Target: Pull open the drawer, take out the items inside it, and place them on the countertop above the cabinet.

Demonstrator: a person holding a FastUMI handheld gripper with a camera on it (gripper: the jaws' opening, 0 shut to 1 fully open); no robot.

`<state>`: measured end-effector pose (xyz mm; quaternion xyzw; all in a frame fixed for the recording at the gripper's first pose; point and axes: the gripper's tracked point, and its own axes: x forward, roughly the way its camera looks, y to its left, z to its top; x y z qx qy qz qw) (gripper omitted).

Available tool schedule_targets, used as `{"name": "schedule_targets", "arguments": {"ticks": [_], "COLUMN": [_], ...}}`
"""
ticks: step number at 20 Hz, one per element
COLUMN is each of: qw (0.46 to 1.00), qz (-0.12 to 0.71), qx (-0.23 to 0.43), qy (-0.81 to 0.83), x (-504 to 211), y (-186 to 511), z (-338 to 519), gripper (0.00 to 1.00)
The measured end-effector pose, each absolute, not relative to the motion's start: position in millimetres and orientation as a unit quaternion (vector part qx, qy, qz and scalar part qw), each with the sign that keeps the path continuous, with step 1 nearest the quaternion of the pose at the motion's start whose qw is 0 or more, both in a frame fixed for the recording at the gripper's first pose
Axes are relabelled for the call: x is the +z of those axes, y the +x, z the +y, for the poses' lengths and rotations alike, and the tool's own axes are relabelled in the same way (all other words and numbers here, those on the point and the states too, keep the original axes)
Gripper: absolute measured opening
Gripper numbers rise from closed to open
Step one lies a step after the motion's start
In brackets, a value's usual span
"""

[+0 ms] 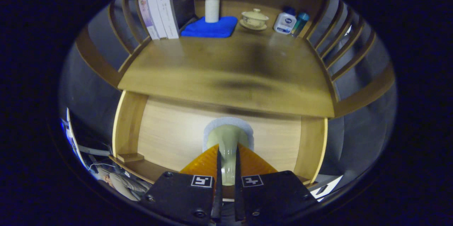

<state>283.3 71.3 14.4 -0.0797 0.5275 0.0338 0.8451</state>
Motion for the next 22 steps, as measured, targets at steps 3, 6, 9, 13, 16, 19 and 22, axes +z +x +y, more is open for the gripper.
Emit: {"name": "schedule_targets", "arguments": {"ticks": [3, 6, 9, 13, 16, 19, 22], "qw": [0.857, 0.861, 0.864, 0.861, 0.853, 0.846, 0.847], "qz": [0.510, 0.506, 0.502, 0.507, 0.521, 0.532, 0.530], "qx": [0.028, 0.018, 0.016, 0.008, 0.020, 0.019, 0.017], "qy": [-0.062, -0.048, -0.034, -0.035, -0.035, -0.034, -0.031], "x": [44.2, 62.7, 71.7, 68.0, 51.4, 37.2, 31.4], "y": [307.3, 337.1, 370.3, 407.4, 425.6, 438.8, 443.3], "z": [72.2, 69.4, 70.9, 72.0, 79.2, 82.1, 77.7], "gripper": [0.17, 0.17, 0.17, 0.17, 0.17, 0.18, 0.19]}}
